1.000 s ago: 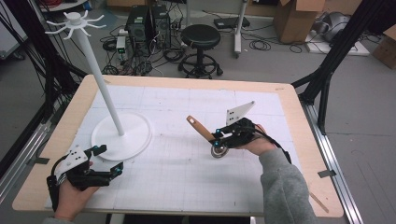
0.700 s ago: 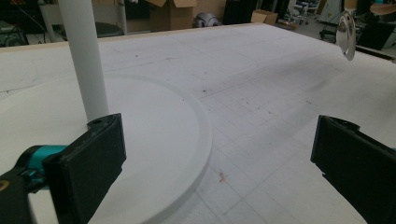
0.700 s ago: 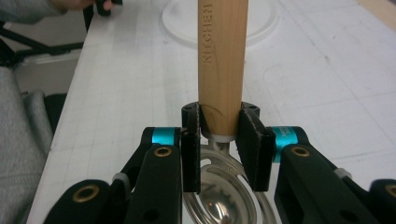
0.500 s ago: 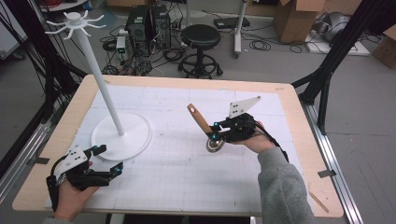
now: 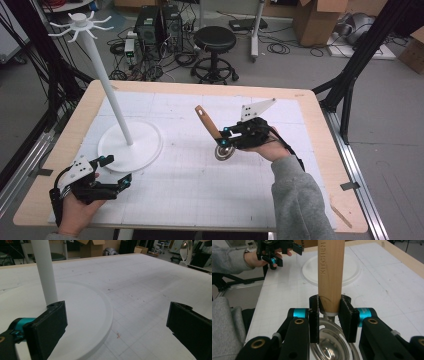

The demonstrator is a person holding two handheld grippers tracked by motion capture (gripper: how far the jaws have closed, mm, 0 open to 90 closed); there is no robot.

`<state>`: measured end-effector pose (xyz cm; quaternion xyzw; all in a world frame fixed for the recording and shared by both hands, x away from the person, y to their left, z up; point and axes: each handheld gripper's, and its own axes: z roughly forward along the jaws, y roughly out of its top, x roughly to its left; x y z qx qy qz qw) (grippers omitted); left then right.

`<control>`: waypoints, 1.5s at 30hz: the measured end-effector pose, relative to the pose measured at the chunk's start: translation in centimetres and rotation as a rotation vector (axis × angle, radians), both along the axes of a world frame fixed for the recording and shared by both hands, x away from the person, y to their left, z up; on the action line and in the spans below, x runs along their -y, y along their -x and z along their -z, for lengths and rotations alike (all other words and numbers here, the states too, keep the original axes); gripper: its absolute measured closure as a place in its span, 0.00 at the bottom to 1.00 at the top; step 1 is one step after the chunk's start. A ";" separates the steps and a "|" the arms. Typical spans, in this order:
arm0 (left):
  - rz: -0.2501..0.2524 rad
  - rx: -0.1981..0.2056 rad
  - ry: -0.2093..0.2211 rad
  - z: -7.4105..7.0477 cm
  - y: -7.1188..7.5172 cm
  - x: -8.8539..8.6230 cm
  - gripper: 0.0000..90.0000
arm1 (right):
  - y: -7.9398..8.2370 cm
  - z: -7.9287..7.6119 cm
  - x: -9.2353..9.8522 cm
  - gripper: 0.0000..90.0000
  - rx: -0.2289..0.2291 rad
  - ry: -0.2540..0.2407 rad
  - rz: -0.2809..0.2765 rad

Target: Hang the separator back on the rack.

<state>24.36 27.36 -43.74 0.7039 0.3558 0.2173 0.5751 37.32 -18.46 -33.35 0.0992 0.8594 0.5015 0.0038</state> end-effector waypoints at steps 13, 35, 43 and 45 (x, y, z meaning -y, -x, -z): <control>-0.004 0.025 0.019 -0.3 0.2 -0.2 0.04 | -0.2 -0.9 -1.9 0.80 0.007 -0.040 -0.015; -0.024 0.040 0.031 -0.4 0.7 -0.8 0.04 | -1.1 -3.8 -4.9 0.80 0.018 -0.104 -0.020; -0.023 0.038 0.028 -0.4 0.7 -0.9 0.04 | -1.2 -4.3 -6.2 0.80 0.019 -0.133 -0.037; -0.023 0.035 0.030 -0.4 0.8 -0.9 0.04 | -1.1 -4.6 -6.5 0.80 0.022 -0.149 -0.037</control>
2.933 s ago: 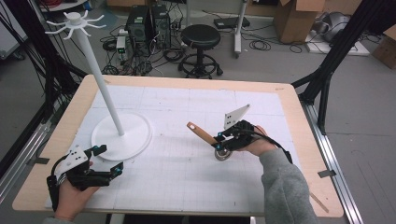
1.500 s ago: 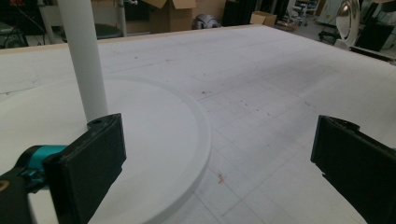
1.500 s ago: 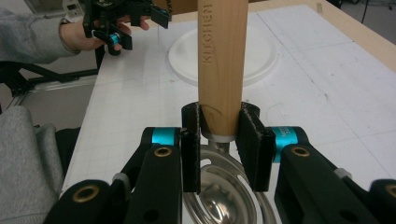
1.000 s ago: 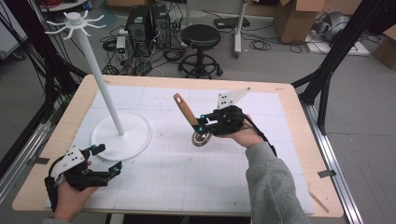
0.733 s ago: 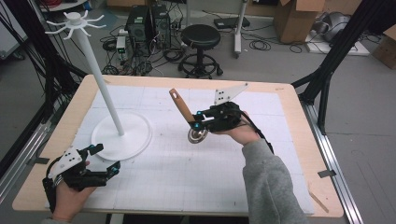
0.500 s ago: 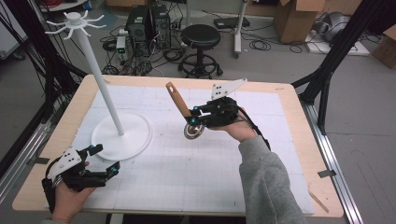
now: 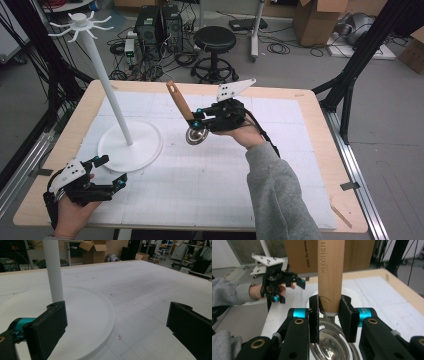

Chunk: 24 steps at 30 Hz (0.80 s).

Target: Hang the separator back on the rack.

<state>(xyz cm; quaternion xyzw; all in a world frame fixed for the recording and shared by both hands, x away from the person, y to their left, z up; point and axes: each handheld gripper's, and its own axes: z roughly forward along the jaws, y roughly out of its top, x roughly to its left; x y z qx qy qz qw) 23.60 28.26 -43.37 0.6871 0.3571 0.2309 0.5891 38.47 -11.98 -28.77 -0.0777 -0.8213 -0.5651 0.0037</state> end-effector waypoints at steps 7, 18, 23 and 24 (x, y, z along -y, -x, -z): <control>-0.003 0.000 -0.005 0.0 0.1 -0.2 0.04 | -0.1 -0.7 -1.3 0.80 0.006 -0.020 -0.013; -0.016 -0.001 -0.002 0.0 0.3 -0.6 0.04 | -0.5 -1.9 -2.7 0.80 0.007 -0.051 -0.034; -0.021 0.000 0.003 0.0 0.5 -0.6 0.04 | -0.6 -2.2 -3.4 0.80 0.016 -0.063 -0.048; -0.022 -0.001 0.000 -0.1 0.5 -0.7 0.04 | -0.6 -2.3 -3.6 0.80 0.015 -0.067 -0.050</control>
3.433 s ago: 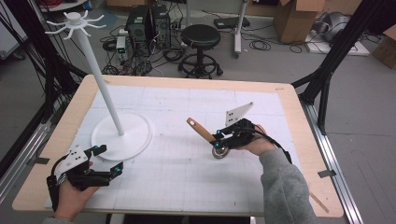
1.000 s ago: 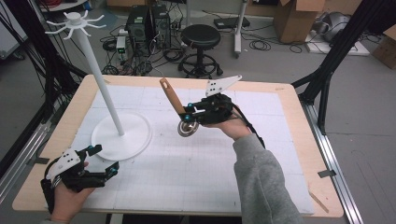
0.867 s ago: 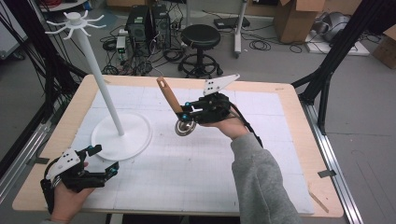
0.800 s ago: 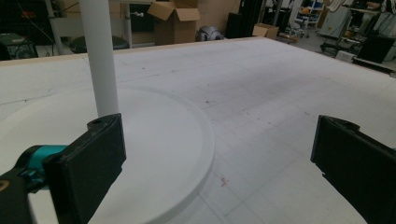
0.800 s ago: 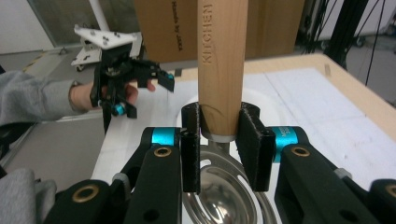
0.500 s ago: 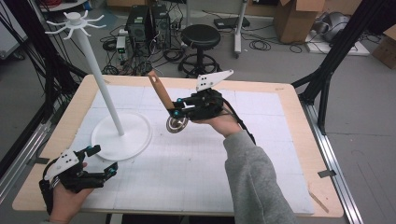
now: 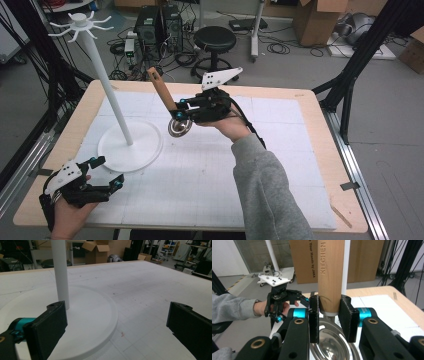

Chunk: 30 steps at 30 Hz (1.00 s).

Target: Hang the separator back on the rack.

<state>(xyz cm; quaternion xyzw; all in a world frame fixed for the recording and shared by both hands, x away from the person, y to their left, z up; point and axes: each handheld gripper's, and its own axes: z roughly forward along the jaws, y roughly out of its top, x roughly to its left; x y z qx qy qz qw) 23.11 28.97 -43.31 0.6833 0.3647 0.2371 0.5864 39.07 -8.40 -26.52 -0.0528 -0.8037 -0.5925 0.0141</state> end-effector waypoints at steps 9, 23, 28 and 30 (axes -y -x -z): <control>-0.018 0.001 0.016 0.0 0.1 -0.5 0.04 | -0.4 -0.5 -1.0 0.80 -0.012 -0.036 -0.004; -0.017 0.004 0.015 0.0 0.3 -0.5 0.04 | -0.4 -1.5 -2.3 0.80 -0.009 -0.049 -0.025; -0.029 0.003 0.010 0.0 0.4 -0.7 0.04 | -0.6 -2.0 -2.7 0.80 -0.018 -0.066 -0.032; -0.031 0.003 0.015 0.0 0.4 -0.7 0.04 | -0.6 -2.1 -2.8 0.80 -0.022 -0.060 -0.036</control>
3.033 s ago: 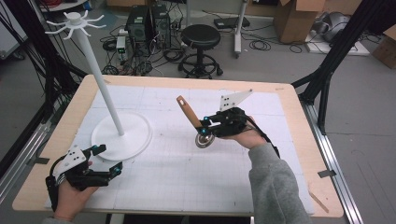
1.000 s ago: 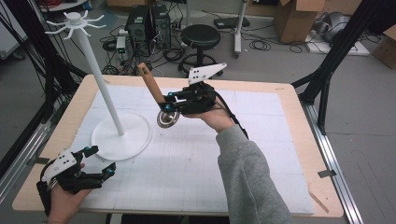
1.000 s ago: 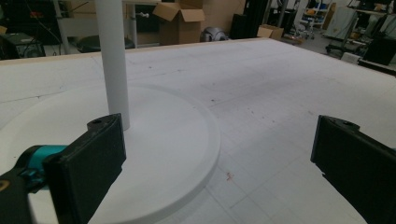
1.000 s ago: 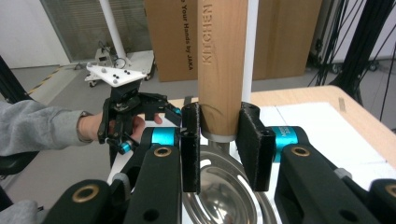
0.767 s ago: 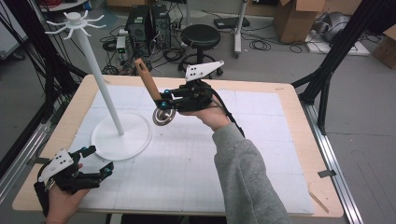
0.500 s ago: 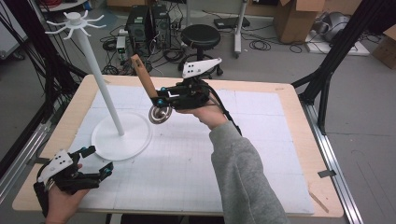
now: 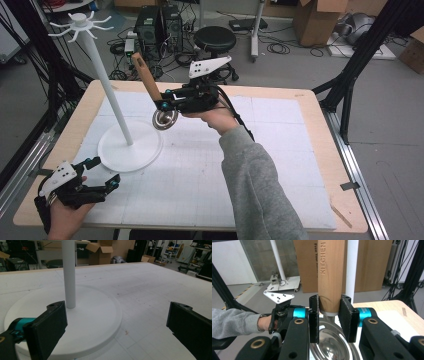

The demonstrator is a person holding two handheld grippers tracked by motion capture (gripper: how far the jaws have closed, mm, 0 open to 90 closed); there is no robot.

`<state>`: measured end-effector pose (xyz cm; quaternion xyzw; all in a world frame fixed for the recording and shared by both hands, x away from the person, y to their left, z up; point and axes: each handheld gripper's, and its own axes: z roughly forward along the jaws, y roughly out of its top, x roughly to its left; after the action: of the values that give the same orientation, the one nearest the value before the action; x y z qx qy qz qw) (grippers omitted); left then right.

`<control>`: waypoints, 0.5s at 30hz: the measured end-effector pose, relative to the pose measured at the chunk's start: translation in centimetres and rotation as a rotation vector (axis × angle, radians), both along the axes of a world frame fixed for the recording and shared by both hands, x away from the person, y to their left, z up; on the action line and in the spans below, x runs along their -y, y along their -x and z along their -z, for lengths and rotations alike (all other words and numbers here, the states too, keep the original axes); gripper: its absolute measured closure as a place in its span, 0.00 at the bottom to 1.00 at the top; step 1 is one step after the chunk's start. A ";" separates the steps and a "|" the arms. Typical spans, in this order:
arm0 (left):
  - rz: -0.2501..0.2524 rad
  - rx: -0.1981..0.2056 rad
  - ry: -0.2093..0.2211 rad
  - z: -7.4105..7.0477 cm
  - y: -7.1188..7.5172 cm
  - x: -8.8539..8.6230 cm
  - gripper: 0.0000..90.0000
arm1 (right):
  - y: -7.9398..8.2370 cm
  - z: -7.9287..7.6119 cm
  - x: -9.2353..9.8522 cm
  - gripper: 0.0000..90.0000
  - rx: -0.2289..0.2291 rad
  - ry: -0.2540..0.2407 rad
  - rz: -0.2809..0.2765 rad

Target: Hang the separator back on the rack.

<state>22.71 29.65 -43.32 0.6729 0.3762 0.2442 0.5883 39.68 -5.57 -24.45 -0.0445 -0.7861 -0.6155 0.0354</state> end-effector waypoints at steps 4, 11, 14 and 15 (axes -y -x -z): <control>0.003 0.000 -0.002 0.0 0.0 0.0 0.04 | -0.2 -0.1 -0.2 0.80 -0.002 -0.007 -0.010; 0.005 -0.004 0.000 0.0 0.0 0.0 0.04 | -0.2 -0.4 -0.9 0.80 0.007 -0.005 -0.021; 0.008 -0.004 -0.001 0.0 0.0 0.1 0.04 | -0.2 -0.8 -1.1 0.80 0.004 -0.006 -0.025; 0.009 -0.004 -0.001 0.0 0.0 0.1 0.04 | -0.2 -0.9 -1.3 0.80 0.009 -0.003 -0.028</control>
<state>22.71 29.59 -43.34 0.6754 0.3743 0.2403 0.5882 39.87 -4.29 -23.57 -0.0308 -0.7860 -0.6162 0.0406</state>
